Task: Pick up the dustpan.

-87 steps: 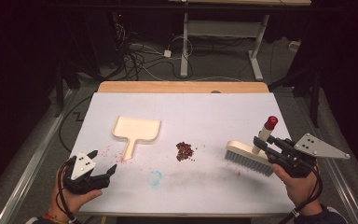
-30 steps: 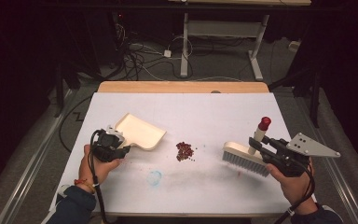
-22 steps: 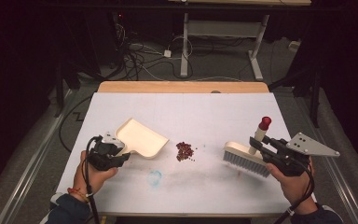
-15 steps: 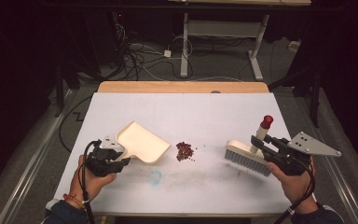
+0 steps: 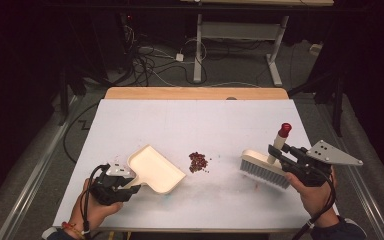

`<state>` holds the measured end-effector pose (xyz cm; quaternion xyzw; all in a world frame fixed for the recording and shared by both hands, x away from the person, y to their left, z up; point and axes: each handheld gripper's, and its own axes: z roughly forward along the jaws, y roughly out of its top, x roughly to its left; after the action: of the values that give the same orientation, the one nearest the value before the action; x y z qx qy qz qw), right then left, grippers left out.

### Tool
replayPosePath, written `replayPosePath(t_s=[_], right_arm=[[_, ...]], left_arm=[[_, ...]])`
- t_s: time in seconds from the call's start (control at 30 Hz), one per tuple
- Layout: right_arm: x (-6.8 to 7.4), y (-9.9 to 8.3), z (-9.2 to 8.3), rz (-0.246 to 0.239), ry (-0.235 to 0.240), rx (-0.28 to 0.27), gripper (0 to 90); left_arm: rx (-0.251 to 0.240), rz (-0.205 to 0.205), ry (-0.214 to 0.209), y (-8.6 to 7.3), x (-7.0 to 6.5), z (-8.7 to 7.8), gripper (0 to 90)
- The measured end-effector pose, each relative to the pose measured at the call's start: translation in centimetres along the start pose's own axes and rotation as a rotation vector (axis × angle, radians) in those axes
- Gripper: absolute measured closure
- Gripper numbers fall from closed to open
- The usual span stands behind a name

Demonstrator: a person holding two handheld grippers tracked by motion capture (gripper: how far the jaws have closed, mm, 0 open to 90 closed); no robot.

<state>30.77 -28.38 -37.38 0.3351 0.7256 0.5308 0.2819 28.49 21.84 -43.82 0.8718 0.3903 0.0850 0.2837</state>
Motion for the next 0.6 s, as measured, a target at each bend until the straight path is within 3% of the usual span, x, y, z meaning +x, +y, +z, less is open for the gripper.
replayPosePath(t_s=[0.17, 0.47, 0.6], right_arm=[[-0.1, -0.1, 0.3, -0.002, 0.0, 0.007, 69.8], [0.0, -0.4, 1.1, -0.001, -0.002, 0.018, 69.8], [0.0, -0.4, 1.3, -0.006, 0.001, 0.021, 69.7]], left_arm=[[0.002, 0.018, -0.027, -0.4, -0.2, 0.0, 64.2], [0.036, 0.077, -0.025, -0.1, -1.0, 1.6, 64.2], [0.046, 0.081, -0.032, -0.1, -1.0, 2.1, 64.1]])
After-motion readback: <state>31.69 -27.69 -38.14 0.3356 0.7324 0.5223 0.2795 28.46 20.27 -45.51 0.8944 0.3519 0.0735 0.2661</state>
